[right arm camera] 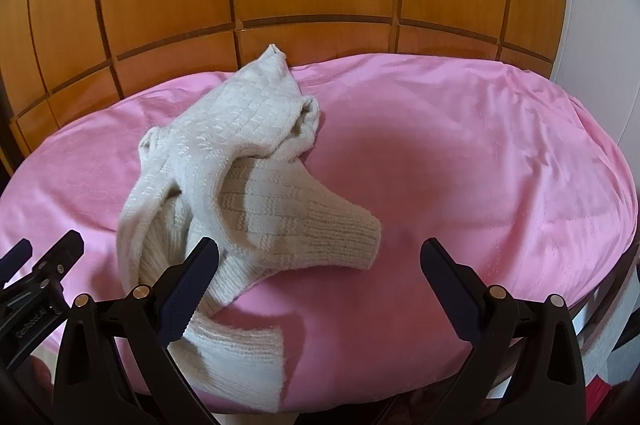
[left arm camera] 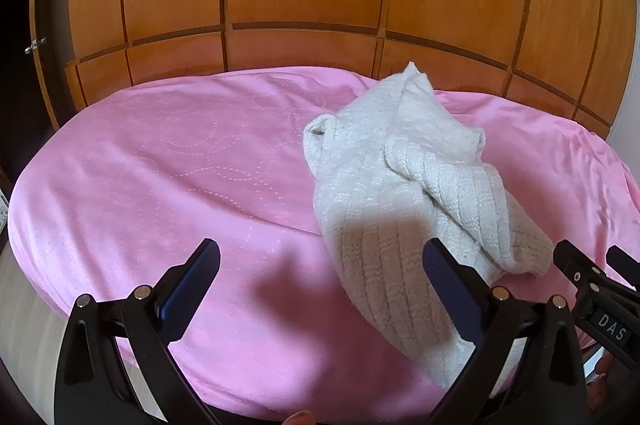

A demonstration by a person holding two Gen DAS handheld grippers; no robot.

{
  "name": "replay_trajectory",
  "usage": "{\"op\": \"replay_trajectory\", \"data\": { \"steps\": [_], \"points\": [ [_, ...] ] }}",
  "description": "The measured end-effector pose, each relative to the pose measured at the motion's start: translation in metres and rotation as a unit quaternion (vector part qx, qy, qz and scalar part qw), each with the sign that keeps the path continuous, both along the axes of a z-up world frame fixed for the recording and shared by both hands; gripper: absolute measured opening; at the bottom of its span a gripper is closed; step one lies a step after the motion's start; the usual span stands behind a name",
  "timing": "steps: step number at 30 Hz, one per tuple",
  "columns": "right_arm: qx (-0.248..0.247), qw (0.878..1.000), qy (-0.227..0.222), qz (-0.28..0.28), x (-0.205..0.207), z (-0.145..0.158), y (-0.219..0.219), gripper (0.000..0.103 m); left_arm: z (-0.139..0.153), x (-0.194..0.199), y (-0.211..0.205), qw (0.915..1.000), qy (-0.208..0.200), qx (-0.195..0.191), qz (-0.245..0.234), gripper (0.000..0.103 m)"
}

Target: Fold small clothes

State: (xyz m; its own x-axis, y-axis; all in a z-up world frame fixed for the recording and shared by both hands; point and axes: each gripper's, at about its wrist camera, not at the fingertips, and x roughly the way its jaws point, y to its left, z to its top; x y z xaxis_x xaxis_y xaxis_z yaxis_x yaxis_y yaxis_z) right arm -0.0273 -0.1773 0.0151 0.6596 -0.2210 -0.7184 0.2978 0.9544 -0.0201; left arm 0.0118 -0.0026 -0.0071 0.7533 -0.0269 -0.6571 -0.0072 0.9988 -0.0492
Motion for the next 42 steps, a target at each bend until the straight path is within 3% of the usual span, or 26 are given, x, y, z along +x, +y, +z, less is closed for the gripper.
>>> {"op": "replay_trajectory", "data": {
  "steps": [12,20,22,27,28,32,33,36,37,38,42],
  "points": [
    [0.011,1.0,0.014,0.003,0.01,-0.003,-0.005,0.1,-0.01,0.011,-0.004,0.9997,0.022,0.002,-0.008,0.101],
    [0.082,0.994,0.015,0.064,0.016,-0.013,-0.013,0.1,-0.02,0.02,-0.011,0.9977,0.057,0.015,-0.034,0.101],
    [0.081,0.994,0.02,0.071,0.019,-0.014,-0.014,0.1,-0.023,0.025,-0.008,0.9961,0.078,0.0,-0.041,0.101],
    [0.103,0.989,0.025,0.099,0.035,-0.009,-0.021,0.1,-0.02,0.02,-0.003,0.992,0.067,-0.048,-0.096,0.1],
    [0.1,0.989,0.022,0.107,0.039,-0.007,-0.018,0.098,-0.021,0.018,-0.006,0.989,0.069,-0.06,-0.116,0.094],
    [0.093,0.985,0.019,0.145,0.073,-0.003,-0.001,0.071,-0.035,0.019,-0.02,0.9777,0.104,-0.066,-0.17,0.075],
    [0.102,0.982,0.029,0.156,0.083,-0.007,0.002,0.066,-0.042,0.022,-0.025,0.9745,0.119,-0.067,-0.177,0.07],
    [0.118,0.969,0.074,0.202,0.113,-0.03,0.021,0.036,-0.056,0.029,-0.031,0.966,0.151,-0.077,-0.195,0.048],
    [0.119,0.966,0.085,0.215,0.118,-0.035,0.027,0.018,-0.058,0.032,-0.031,0.9648,0.158,-0.077,-0.195,0.029],
    [0.117,0.961,0.094,0.231,0.122,-0.038,0.033,0.008,-0.059,0.034,-0.03,0.964,0.161,-0.082,-0.196,0.012],
    [0.082,0.972,0.042,0.218,0.12,-0.005,0.016,0.006,-0.041,0.041,-0.004,0.9658,0.134,-0.128,-0.181,0.01]
  ]
}}
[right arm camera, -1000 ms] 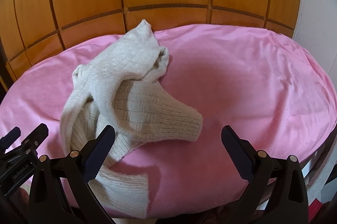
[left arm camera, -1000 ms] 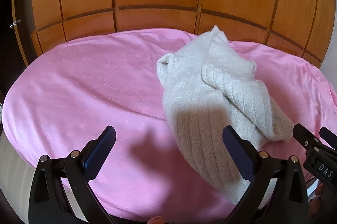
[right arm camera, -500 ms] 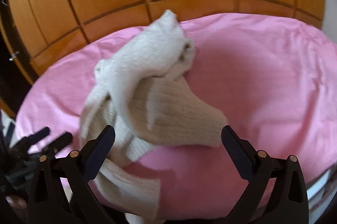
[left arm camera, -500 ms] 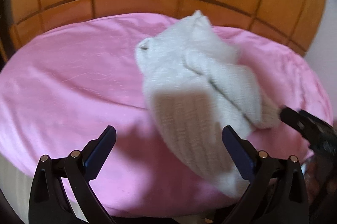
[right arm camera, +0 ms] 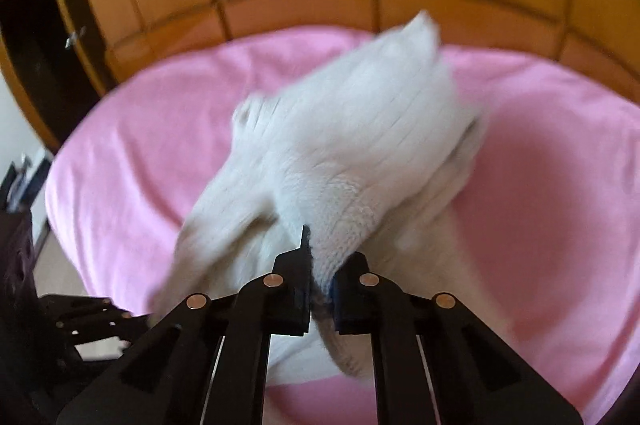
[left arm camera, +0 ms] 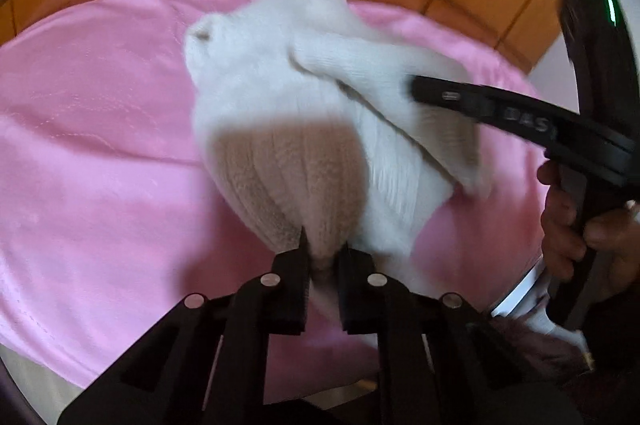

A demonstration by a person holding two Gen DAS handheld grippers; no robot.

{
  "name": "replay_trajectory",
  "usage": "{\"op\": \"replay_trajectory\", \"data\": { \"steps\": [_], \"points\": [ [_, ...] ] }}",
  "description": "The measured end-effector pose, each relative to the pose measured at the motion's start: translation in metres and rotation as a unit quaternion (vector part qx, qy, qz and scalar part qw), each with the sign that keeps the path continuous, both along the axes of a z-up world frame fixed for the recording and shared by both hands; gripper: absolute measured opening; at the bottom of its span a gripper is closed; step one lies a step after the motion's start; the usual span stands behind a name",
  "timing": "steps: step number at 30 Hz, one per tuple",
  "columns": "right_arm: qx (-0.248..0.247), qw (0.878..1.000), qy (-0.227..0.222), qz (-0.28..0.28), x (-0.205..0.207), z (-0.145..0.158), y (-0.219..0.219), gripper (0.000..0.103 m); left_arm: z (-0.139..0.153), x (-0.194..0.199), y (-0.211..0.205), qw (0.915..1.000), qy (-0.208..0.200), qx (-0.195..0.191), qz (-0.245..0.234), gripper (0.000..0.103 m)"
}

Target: Fold small clothes

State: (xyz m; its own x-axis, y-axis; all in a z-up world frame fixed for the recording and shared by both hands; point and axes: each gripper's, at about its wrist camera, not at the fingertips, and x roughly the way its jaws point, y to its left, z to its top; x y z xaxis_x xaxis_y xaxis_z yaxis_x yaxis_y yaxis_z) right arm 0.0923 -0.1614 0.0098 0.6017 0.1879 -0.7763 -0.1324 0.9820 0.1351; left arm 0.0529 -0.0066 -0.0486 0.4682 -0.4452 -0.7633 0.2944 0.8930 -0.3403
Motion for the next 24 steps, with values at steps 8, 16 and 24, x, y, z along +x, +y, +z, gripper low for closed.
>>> {"op": "replay_trajectory", "data": {
  "steps": [8,16,24],
  "points": [
    [-0.088,0.976,-0.064,-0.189,0.028,0.05,-0.146,0.006,0.049,0.05,0.103,0.9882,-0.064,-0.022,0.137,0.009],
    [-0.112,0.934,0.027,-0.338,0.084,0.004,-0.281,0.006,0.06,0.148,0.195,0.9566,-0.075,0.074,0.272,0.009],
    [-0.112,0.932,-0.001,-0.344,0.084,0.01,-0.282,0.086,0.066,0.209,0.233,0.9109,-0.082,0.134,0.382,0.073]
  ]
}}
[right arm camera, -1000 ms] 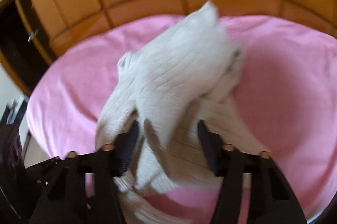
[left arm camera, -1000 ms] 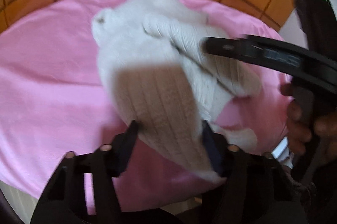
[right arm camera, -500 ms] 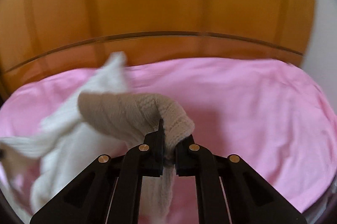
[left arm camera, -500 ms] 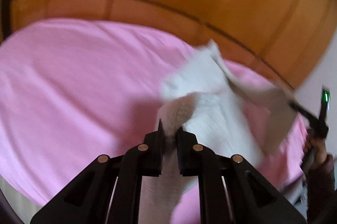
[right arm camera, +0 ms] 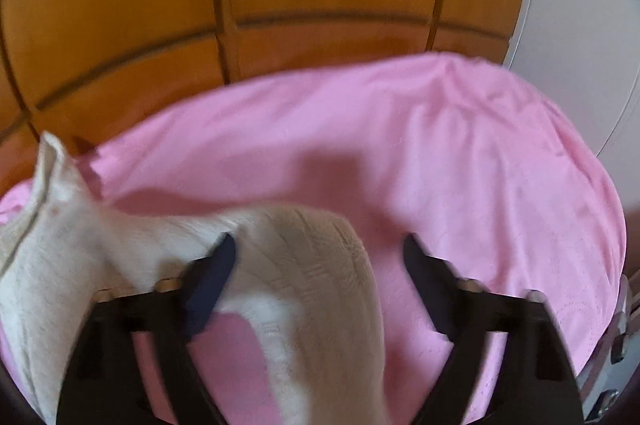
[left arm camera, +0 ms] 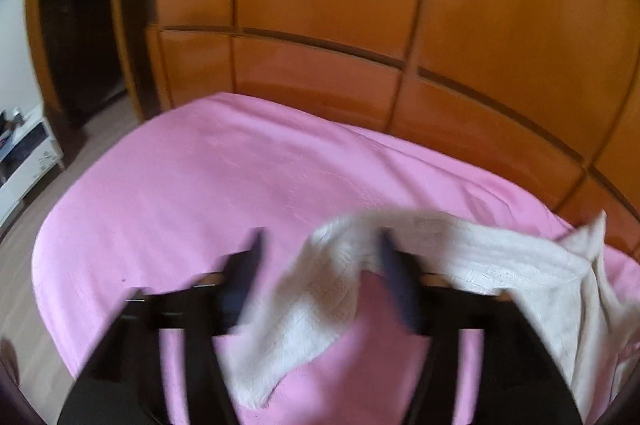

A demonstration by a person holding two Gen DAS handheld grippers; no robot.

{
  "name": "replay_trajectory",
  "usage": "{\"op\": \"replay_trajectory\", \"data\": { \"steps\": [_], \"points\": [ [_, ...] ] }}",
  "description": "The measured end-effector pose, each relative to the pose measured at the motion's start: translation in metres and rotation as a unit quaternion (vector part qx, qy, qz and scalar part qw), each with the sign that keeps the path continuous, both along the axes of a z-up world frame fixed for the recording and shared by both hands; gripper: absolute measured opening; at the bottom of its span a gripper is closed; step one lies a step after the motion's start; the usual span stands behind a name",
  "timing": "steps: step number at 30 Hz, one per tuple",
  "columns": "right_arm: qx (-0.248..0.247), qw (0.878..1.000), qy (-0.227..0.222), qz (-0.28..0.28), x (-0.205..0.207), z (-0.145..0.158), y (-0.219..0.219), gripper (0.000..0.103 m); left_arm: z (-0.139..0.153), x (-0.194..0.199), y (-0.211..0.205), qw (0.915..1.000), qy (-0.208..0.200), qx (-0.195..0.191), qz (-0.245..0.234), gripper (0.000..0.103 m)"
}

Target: Fold small clothes

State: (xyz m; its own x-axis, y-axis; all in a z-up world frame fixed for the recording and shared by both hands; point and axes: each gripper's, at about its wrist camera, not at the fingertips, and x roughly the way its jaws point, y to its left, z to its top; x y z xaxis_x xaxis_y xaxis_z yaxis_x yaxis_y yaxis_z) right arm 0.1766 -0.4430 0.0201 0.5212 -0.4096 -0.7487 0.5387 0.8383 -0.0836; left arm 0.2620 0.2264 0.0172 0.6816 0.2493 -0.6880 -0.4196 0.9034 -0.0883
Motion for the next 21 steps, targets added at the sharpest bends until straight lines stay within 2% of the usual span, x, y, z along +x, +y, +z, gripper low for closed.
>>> {"op": "replay_trajectory", "data": {
  "steps": [2,3,4,6,7,8,9,10,11,13,14,16,17,18,20,21],
  "points": [
    [0.003,1.0,-0.015,0.02,-0.017,0.012,0.013,0.086,0.001,-0.005,-0.002,0.9996,-0.017,-0.019,-0.009,0.074],
    [0.026,0.999,-0.024,0.039,-0.026,0.015,0.021,0.086,-0.004,-0.011,-0.009,0.9987,-0.012,-0.037,-0.033,0.074],
    [0.058,0.996,-0.027,0.068,-0.032,0.016,0.031,0.086,-0.008,-0.018,-0.016,0.9971,-0.008,-0.052,-0.054,0.073],
    [0.141,0.979,-0.023,0.144,-0.048,0.009,0.064,0.084,-0.026,-0.035,-0.036,0.9892,0.001,-0.096,-0.111,0.072],
    [0.176,0.969,-0.017,0.173,-0.056,0.004,0.082,0.074,-0.037,-0.046,-0.049,0.9814,0.011,-0.127,-0.144,0.072],
    [0.219,0.953,-0.003,0.209,-0.063,-0.005,0.105,0.064,-0.048,-0.056,-0.058,0.9716,0.018,-0.161,-0.172,0.072],
    [0.256,0.936,0.016,0.242,-0.07,-0.016,0.13,0.06,-0.058,-0.064,-0.065,0.9625,0.025,-0.19,-0.192,0.071],
    [0.275,0.925,0.027,0.261,-0.074,-0.023,0.146,0.055,-0.069,-0.074,-0.076,0.9518,0.037,-0.219,-0.211,0.071],
    [0.301,0.909,0.039,0.286,-0.08,-0.034,0.169,0.049,-0.08,-0.085,-0.088,0.942,0.05,-0.242,-0.226,0.071],
    [0.347,0.88,0.063,0.319,-0.087,-0.055,0.209,0.046,-0.102,-0.104,-0.109,0.9196,0.072,-0.294,-0.251,0.071],
    [0.353,0.874,0.068,0.326,-0.088,-0.062,0.222,0.046,-0.109,-0.112,-0.117,0.9112,0.078,-0.314,-0.255,0.071],
    [0.371,0.865,0.075,0.331,-0.086,-0.075,0.242,0.046,-0.126,-0.124,-0.132,0.8861,0.088,-0.37,-0.265,0.071],
    [0.368,0.865,0.079,0.332,-0.085,-0.081,0.251,0.045,-0.129,-0.128,-0.14,0.8774,0.095,-0.386,-0.269,0.071],
    [0.35,0.873,0.085,0.33,-0.082,-0.085,0.259,0.041,-0.136,-0.13,-0.151,0.8692,0.108,-0.399,-0.272,0.071],
    [0.333,0.879,0.084,0.331,-0.078,-0.085,0.263,0.019,-0.138,-0.14,-0.17,0.8604,0.114,-0.407,-0.285,0.069],
    [0.323,0.882,0.082,0.335,-0.077,-0.082,0.263,0.012,-0.134,-0.141,-0.182,0.8562,0.116,-0.404,-0.3,0.065]
  ]
}}
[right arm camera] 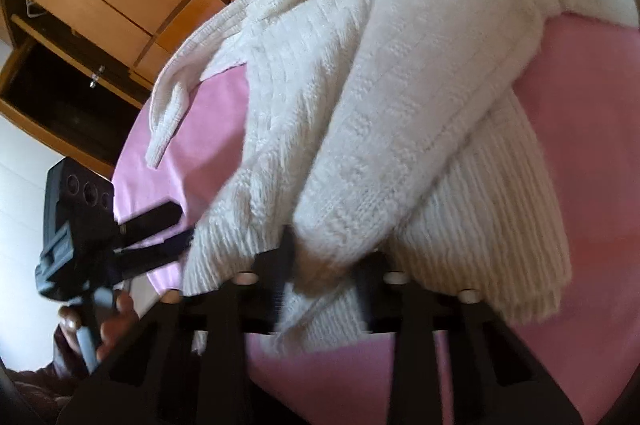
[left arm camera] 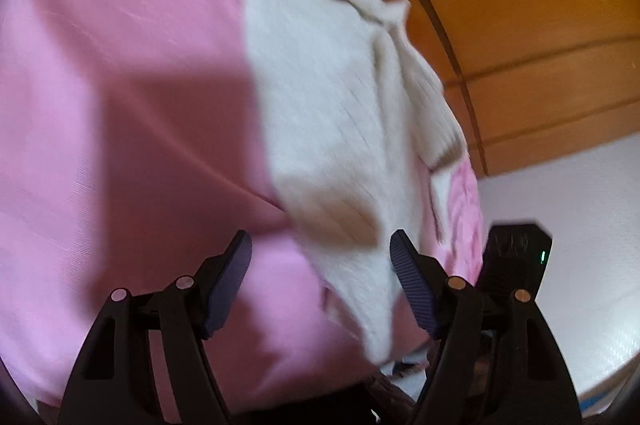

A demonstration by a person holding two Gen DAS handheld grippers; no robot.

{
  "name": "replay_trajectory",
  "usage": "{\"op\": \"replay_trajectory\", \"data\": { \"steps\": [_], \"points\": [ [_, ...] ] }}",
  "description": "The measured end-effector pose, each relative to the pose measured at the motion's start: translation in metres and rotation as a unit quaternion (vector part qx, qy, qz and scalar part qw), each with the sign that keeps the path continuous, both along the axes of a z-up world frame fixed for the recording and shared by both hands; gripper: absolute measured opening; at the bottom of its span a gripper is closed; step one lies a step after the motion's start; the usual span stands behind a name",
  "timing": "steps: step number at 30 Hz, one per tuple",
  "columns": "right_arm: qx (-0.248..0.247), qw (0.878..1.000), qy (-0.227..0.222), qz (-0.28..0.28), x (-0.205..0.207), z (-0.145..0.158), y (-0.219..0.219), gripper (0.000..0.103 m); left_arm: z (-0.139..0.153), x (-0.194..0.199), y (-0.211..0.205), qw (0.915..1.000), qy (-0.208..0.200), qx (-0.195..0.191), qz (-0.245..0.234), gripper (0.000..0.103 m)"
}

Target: Fold small clothes

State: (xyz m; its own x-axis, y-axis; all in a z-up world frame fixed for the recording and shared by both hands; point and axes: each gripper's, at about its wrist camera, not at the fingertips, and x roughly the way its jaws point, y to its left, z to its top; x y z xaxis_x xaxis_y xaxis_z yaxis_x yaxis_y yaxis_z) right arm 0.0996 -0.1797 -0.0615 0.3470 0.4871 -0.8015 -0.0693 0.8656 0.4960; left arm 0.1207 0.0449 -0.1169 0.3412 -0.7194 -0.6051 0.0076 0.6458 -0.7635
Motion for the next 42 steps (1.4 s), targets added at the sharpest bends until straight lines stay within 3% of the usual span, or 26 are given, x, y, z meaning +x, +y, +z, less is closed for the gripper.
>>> {"op": "replay_trajectory", "data": {
  "steps": [2,4,6,10,14,18,21,24,27,30,31,33,34,35,37,39,41,42],
  "points": [
    [-0.025,0.999,-0.023,0.001,-0.004,0.012,0.002,0.007,0.003,-0.003,-0.018,0.9994,-0.014,0.012,-0.031,0.025],
    [-0.038,0.998,-0.045,-0.001,-0.005,0.03,-0.006,0.006,0.015,-0.002,-0.028,0.998,-0.037,0.029,-0.042,0.007],
    [-0.049,0.996,-0.078,-0.012,-0.009,0.053,-0.022,0.006,0.029,-0.001,-0.028,0.9955,-0.066,0.056,-0.039,0.005],
    [-0.055,0.985,-0.156,-0.051,-0.028,0.12,-0.068,0.005,0.075,0.0,0.005,0.9924,-0.113,0.046,-0.016,0.004],
    [-0.044,0.973,-0.207,-0.096,-0.052,0.169,-0.11,0.005,0.123,-0.013,0.05,0.9847,-0.165,0.056,0.003,0.004],
    [-0.03,0.971,-0.205,-0.116,-0.077,0.181,-0.139,0.005,0.147,-0.028,0.091,0.9802,-0.171,0.093,0.033,0.004],
    [-0.037,0.979,-0.156,-0.125,-0.091,0.152,-0.15,0.005,0.136,-0.036,0.12,0.981,-0.142,0.122,0.052,0.004],
    [-0.07,0.989,-0.072,-0.104,-0.098,0.099,-0.146,0.005,0.098,-0.042,0.119,0.9801,-0.093,0.17,0.045,0.004],
    [-0.087,0.992,0.004,-0.086,-0.109,0.044,-0.138,0.005,0.056,-0.051,0.123,0.9827,-0.034,0.176,0.046,0.004],
    [-0.119,0.989,0.039,-0.079,-0.112,0.017,-0.134,0.005,0.025,-0.051,0.114,0.9806,0.006,0.19,0.049,0.007],
    [-0.108,0.99,0.043,-0.08,-0.11,0.014,-0.136,0.005,0.024,-0.053,0.113,0.9799,0.007,0.192,0.054,0.009],
    [-0.11,0.99,0.035,-0.077,-0.108,0.02,-0.137,0.019,0.029,-0.06,0.122,0.9772,-0.011,0.196,0.08,0.033],
    [-0.123,0.989,0.029,-0.077,-0.107,0.026,-0.137,0.041,0.036,-0.065,0.13,0.9764,-0.016,0.193,0.095,0.059],
    [-0.134,0.987,0.02,-0.084,-0.105,0.031,-0.141,0.053,0.043,-0.068,0.14,0.9741,-0.022,0.191,0.119,0.065],
    [-0.145,0.985,0.003,-0.095,-0.1,0.042,-0.142,0.054,0.054,-0.068,0.165,0.9643,-0.031,0.202,0.169,0.065],
    [-0.162,0.981,-0.025,-0.105,-0.092,0.057,-0.133,0.054,0.056,-0.06,0.185,0.9467,-0.028,0.241,0.212,0.065],
    [-0.148,0.984,-0.048,-0.09,-0.081,0.06,-0.118,0.054,0.057,-0.05,0.204,0.9303,-0.028,0.268,0.249,0.064],
    [-0.141,0.985,-0.053,-0.08,-0.074,0.059,-0.107,0.054,0.057,-0.051,0.218,0.9266,-0.03,0.271,0.259,0.064]
  ]
}}
